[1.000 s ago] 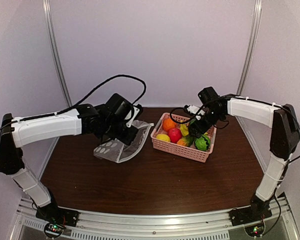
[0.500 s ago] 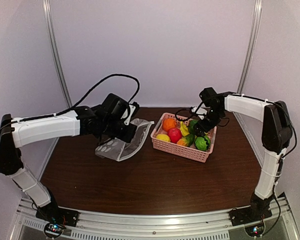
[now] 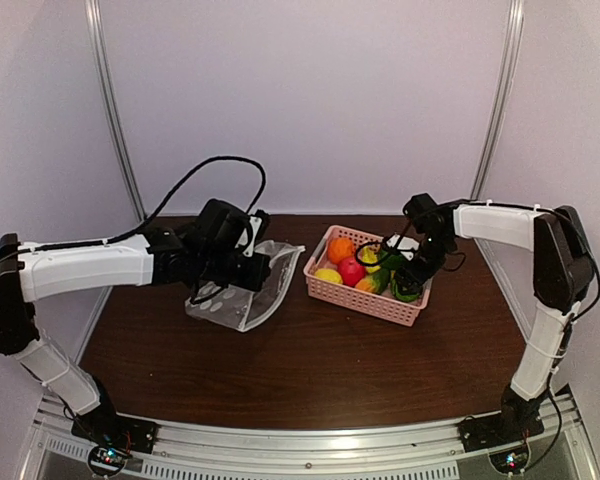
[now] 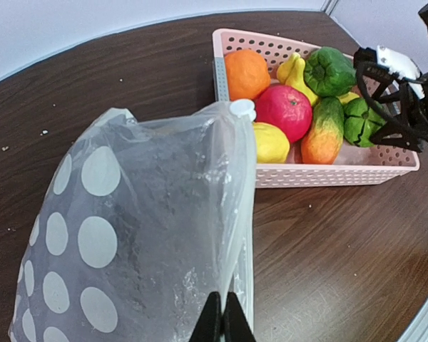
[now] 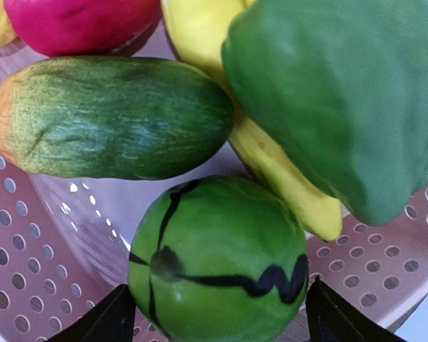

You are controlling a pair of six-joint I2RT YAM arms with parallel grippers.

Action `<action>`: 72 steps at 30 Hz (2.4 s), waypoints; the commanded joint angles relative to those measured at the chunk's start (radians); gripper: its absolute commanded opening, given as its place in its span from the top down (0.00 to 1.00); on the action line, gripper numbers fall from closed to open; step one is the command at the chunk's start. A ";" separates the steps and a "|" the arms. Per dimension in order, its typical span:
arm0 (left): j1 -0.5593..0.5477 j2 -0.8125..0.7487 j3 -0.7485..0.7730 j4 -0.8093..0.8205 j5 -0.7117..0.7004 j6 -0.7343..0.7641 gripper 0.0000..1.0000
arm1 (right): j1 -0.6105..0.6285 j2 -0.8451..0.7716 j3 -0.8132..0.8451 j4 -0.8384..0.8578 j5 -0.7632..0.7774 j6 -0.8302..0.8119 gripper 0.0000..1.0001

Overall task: Place the food in the zip-top bag and seal the zipper
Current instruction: Pick up the fake fruit from the bin, then place the fake fruit in the zipper food storage bag.

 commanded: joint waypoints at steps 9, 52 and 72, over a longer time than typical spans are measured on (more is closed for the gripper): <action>-0.001 -0.090 0.010 0.027 -0.014 -0.006 1.00 | 0.000 -0.095 -0.053 0.044 -0.064 -0.016 0.41; -0.070 -0.128 0.121 0.041 0.062 -0.267 1.00 | 0.399 -0.192 0.196 0.312 -0.744 0.234 0.49; -0.070 -0.147 0.026 0.141 0.082 -0.315 1.00 | 0.456 0.010 0.289 0.230 -0.418 0.278 0.47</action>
